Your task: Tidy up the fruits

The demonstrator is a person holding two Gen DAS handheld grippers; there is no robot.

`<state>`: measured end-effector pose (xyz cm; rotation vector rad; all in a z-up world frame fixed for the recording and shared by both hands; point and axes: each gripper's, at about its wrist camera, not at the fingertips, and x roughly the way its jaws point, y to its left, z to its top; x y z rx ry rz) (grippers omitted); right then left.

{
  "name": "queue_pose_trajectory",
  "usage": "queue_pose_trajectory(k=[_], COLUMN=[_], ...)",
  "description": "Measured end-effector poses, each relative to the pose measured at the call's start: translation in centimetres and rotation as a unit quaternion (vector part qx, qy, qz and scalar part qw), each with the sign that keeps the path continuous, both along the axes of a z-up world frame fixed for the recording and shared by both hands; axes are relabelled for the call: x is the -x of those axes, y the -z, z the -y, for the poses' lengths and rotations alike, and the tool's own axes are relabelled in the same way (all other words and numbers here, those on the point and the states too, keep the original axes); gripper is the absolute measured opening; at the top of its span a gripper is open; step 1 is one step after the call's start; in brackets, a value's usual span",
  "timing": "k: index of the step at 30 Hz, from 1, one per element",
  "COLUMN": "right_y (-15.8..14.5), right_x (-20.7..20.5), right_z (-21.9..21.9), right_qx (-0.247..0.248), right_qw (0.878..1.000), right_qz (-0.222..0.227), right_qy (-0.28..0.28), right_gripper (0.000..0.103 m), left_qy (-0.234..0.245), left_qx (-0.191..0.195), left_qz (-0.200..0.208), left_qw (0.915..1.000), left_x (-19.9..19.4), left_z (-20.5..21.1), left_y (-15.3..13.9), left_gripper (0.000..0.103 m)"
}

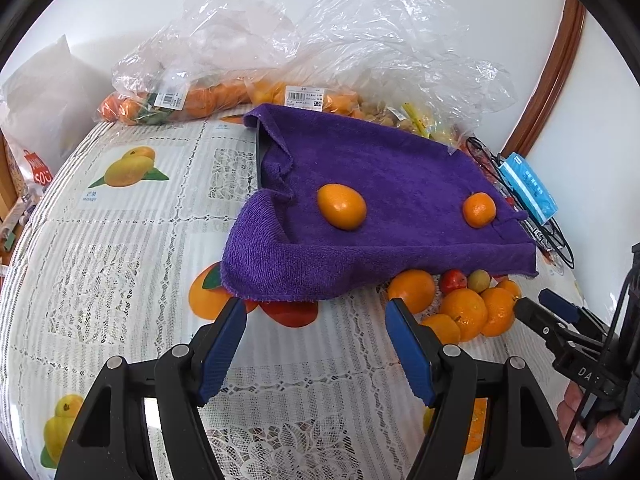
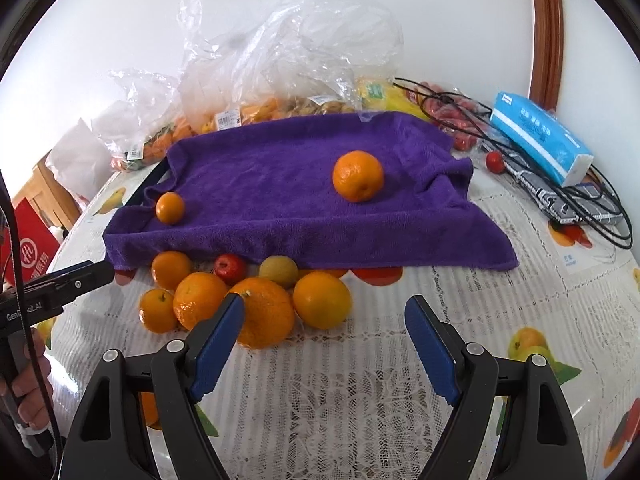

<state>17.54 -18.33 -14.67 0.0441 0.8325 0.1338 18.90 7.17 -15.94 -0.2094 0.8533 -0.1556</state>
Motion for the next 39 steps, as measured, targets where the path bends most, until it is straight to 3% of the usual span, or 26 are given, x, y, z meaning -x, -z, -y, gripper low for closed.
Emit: queue_pose_trajectory(k=[3, 8, 13, 20, 28, 39], right_y=[0.0, -0.4, -0.1, 0.1, 0.3, 0.6], right_x=[-0.4, -1.0, -1.5, -1.4, -1.9, -1.8], right_z=[0.0, 0.4, 0.3, 0.9, 0.9, 1.1], right_qx=[-0.001, -0.007, 0.004, -0.005, 0.029, 0.017], right_qw=[1.000, 1.000, 1.000, 1.000, 0.999, 1.000], right_qz=[0.000, 0.002, 0.000, -0.002, -0.014, -0.016], right_qy=[-0.001, 0.004, 0.007, 0.011, 0.018, 0.014], right_gripper=[0.081, 0.069, 0.066, 0.066, 0.066, 0.065], left_qy=[0.002, 0.004, 0.004, 0.001, -0.007, -0.011], left_qx=[0.001, -0.001, -0.002, 0.002, 0.008, 0.012], left_qz=[-0.001, 0.000, 0.000, 0.000, 0.000, 0.000], left_qw=[1.0000, 1.0000, 1.0000, 1.0000, 0.9999, 0.9999], left_x=[0.0, 0.0, 0.0, 0.0, 0.0, 0.0], left_z=[0.0, 0.1, 0.2, 0.0, -0.5, -0.7], left_y=[0.0, 0.0, 0.0, -0.1, -0.1, -0.2], left_gripper=[0.070, 0.070, 0.070, 0.070, 0.070, 0.070])
